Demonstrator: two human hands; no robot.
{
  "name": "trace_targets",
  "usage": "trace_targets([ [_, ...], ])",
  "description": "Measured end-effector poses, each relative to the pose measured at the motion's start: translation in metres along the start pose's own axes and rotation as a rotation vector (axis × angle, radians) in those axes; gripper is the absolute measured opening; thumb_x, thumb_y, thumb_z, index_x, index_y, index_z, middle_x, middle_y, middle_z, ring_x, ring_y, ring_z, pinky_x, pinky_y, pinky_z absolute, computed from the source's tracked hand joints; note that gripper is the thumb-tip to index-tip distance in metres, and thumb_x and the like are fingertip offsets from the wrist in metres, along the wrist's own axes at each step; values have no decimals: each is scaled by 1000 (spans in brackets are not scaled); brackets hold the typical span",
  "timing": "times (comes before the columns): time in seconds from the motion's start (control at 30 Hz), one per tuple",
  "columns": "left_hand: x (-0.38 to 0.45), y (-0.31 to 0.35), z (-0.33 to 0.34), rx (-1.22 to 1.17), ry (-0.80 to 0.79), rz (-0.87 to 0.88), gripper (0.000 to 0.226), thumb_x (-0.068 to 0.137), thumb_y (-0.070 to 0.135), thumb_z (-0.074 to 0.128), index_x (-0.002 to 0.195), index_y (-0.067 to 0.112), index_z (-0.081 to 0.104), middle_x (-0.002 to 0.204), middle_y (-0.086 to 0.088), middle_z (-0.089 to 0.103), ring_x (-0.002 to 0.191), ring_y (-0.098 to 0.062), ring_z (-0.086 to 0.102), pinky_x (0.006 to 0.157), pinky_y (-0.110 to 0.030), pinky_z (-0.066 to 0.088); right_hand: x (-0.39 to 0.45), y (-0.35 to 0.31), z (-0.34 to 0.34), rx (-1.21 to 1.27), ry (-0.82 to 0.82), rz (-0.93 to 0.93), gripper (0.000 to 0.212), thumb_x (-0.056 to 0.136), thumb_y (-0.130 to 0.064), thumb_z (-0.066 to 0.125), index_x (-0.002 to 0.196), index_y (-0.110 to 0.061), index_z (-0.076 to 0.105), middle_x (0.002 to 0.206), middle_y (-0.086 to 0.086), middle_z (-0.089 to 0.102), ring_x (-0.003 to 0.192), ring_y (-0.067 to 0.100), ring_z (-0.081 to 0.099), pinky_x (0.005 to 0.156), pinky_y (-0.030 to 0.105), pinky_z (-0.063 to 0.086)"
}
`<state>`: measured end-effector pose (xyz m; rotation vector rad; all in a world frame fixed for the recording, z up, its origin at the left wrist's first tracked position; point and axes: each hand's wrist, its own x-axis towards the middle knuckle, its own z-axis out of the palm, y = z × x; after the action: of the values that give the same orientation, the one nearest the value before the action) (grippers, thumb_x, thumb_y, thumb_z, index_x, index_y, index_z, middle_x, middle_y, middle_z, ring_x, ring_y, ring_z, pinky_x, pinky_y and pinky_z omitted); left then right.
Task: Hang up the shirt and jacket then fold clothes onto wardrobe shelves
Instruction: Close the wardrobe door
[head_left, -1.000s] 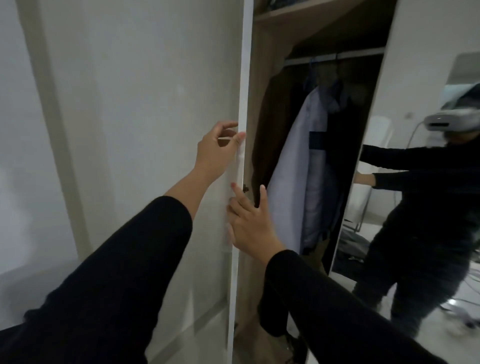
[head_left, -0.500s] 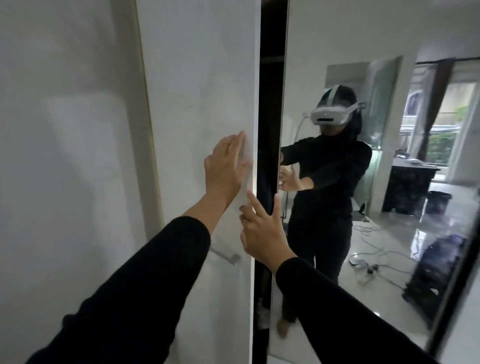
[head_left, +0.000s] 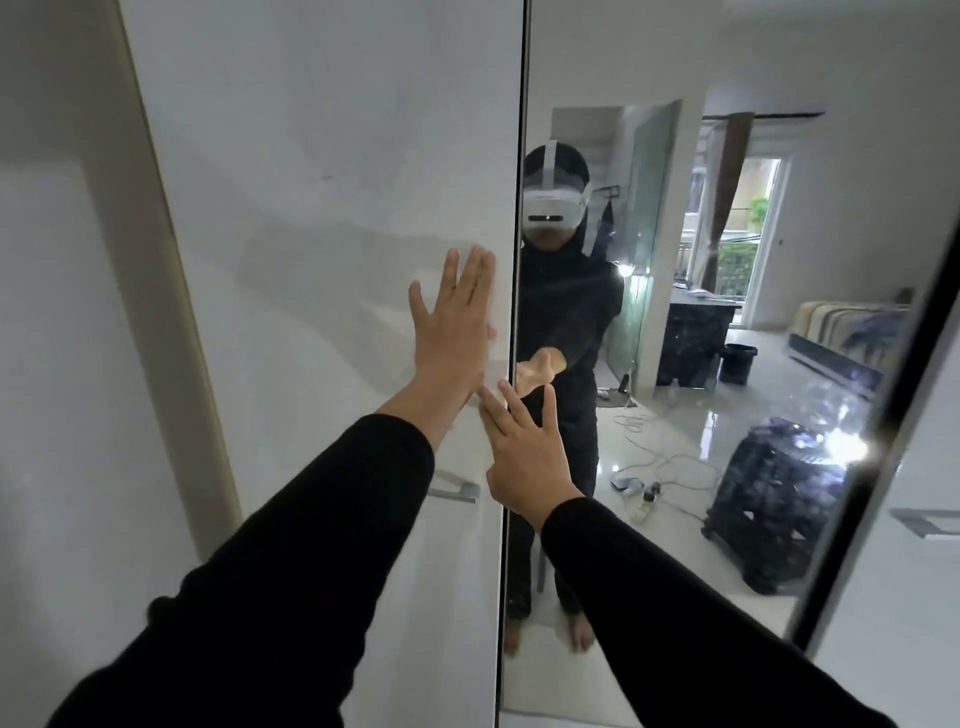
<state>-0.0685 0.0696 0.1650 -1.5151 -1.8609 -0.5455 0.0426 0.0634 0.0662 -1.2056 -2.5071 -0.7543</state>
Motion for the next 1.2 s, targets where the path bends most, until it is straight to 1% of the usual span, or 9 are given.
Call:
trace_targets([
  [0.4, 18, 2, 23, -29, 0, 16, 90, 91, 45, 50, 150, 18, -14, 159, -2, -13, 147, -23, -7, 114, -53, 15, 24, -3, 17, 62, -95, 71, 82, 90, -36, 47, 153, -12, 0, 160, 2, -11, 147, 24, -15, 113, 57, -10],
  [0.53, 16, 4, 20, -127, -4, -15, 87, 93, 37, 52, 150, 19, -12, 159, 0, -13, 147, -22, -8, 114, -55, 13, 14, 7, 12, 32, -2, 42, 69, 93, -32, 40, 152, -15, 9, 161, 1, 0, 148, 22, -6, 109, 58, -17],
  [0.63, 12, 20, 17, -205, 62, -18, 81, 94, 47, 44, 151, 22, -7, 160, -1, -10, 148, -23, -7, 113, -57, 8, -12, 27, 16, -2, 20, 130, 65, 90, -28, 41, 151, -14, 22, 160, 4, 12, 148, 24, 3, 107, 57, -18],
  [0.7, 12, 44, 16, -245, 118, 65, 80, 93, 49, 43, 152, 24, -5, 160, -1, -8, 148, -22, -7, 113, -57, 6, -31, 50, 22, -57, 8, 206, 68, 87, -27, 47, 150, -13, 24, 160, 6, 12, 148, 24, 2, 106, 58, -18],
  [0.8, 10, 96, 15, -327, 166, 256, 81, 91, 46, 49, 152, 22, 1, 160, -3, -1, 148, -23, -2, 115, -57, 8, -59, 89, 21, -144, -14, 328, 69, 81, -29, 58, 145, -12, 36, 156, 7, 27, 147, 25, 13, 109, 61, -8],
  [0.93, 7, 181, 2, -522, 76, 443, 77, 92, 41, 49, 152, 22, 4, 160, 0, -4, 147, -19, -8, 116, -49, -7, -100, 145, 18, -226, -149, 421, 71, 95, -39, 40, 152, -9, 8, 161, 5, 3, 148, 22, -9, 105, 63, -18],
  [0.97, 7, 201, -1, -568, 49, 476, 75, 93, 39, 49, 152, 23, 4, 160, 3, -4, 147, -17, -9, 117, -48, -8, -110, 158, 19, -267, -162, 439, 73, 95, -41, 39, 152, -8, 7, 161, 5, 3, 148, 22, -9, 104, 63, -21],
  [1.1, 10, 274, -12, -586, -15, 579, 73, 97, 39, 43, 151, 22, -2, 160, 5, -8, 147, -15, -11, 117, -44, -5, -144, 208, 22, -311, -176, 547, 72, 86, -40, 53, 147, -8, 32, 156, 8, 25, 148, 25, 10, 104, 61, -23],
  [1.2, 15, 323, -16, -599, -35, 624, 71, 98, 36, 40, 152, 20, -3, 160, 3, -9, 147, -16, -11, 117, -46, -1, -162, 252, 32, -395, -253, 521, 68, 95, -40, 33, 152, -10, 12, 161, 8, 4, 148, 26, -10, 98, 64, -27],
])
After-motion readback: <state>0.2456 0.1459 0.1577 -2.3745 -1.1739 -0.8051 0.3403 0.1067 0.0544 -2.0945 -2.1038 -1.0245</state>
